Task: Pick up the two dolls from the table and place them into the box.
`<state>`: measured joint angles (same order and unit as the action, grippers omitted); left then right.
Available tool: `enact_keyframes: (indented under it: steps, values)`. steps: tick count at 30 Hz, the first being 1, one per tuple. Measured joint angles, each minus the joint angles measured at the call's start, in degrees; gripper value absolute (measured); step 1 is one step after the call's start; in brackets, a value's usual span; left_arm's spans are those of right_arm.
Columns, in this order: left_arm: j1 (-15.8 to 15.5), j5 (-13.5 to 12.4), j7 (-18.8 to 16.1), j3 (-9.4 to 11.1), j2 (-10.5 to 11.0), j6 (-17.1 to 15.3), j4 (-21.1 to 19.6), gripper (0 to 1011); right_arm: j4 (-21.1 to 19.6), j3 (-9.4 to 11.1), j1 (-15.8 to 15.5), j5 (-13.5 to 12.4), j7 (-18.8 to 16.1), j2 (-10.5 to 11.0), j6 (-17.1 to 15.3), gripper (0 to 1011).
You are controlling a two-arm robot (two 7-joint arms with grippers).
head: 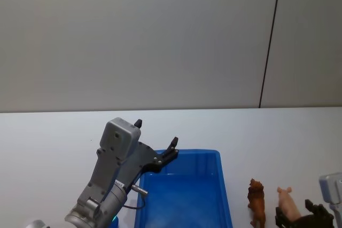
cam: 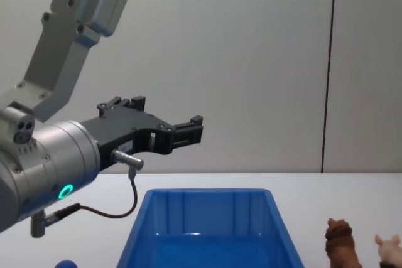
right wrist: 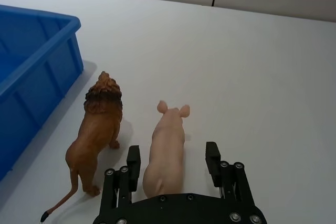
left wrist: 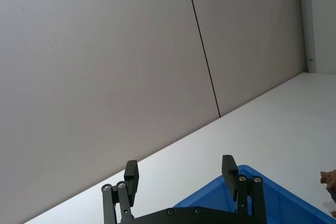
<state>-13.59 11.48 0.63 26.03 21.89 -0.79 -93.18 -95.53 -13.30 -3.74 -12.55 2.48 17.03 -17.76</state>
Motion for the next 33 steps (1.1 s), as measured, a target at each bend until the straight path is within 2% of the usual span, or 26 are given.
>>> enact_keyframes:
  steps: [2,3,6,7,9,11,13,19,28,33]
  values:
    - [0.0,0.0,0.0,0.0,0.0,0.0,0.0,1001,0.3,0.0,0.0,0.1,-0.1,-0.1,0.0,766]
    - [0.0,0.0,0.0,0.0,0.0,0.0,0.0,1001,0.6,-0.1,0.1,0.2,-0.3,-0.2,0.0,708]
    - [0.0,0.0,0.0,0.0,0.0,0.0,0.0,1001,0.9,-0.1,0.1,0.4,-0.5,-0.3,0.0,651]
    - [0.0,0.0,0.0,0.0,0.0,0.0,0.0,1001,1.1,-0.1,0.1,0.5,-0.5,-0.3,0.0,590]
    - [0.0,0.0,0.0,0.0,0.0,0.0,0.0,1001,1.3,-0.1,0.1,0.6,-0.6,-0.4,0.0,560]
    - [0.0,0.0,0.0,0.0,0.0,0.0,0.0,1001,1.3,-0.2,0.1,0.9,-0.7,-0.5,0.1,450]
    - [0.0,0.0,0.0,0.0,0.0,0.0,0.0,1001,1.3,-0.2,0.0,1.1,-0.7,-0.5,0.2,402]
    - [0.0,0.0,0.0,0.0,0.0,0.0,0.0,1001,0.8,-0.2,-0.2,1.9,-0.7,-0.5,1.4,383]
    - [0.0,0.0,0.0,0.0,0.0,0.0,0.0,1001,-1.6,-0.3,-0.6,3.8,-1.0,-0.4,4.8,383]
    - [0.0,0.0,0.0,0.0,0.0,0.0,0.0,1001,-3.1,-0.4,-0.5,4.7,-2.4,-0.5,7.3,383]
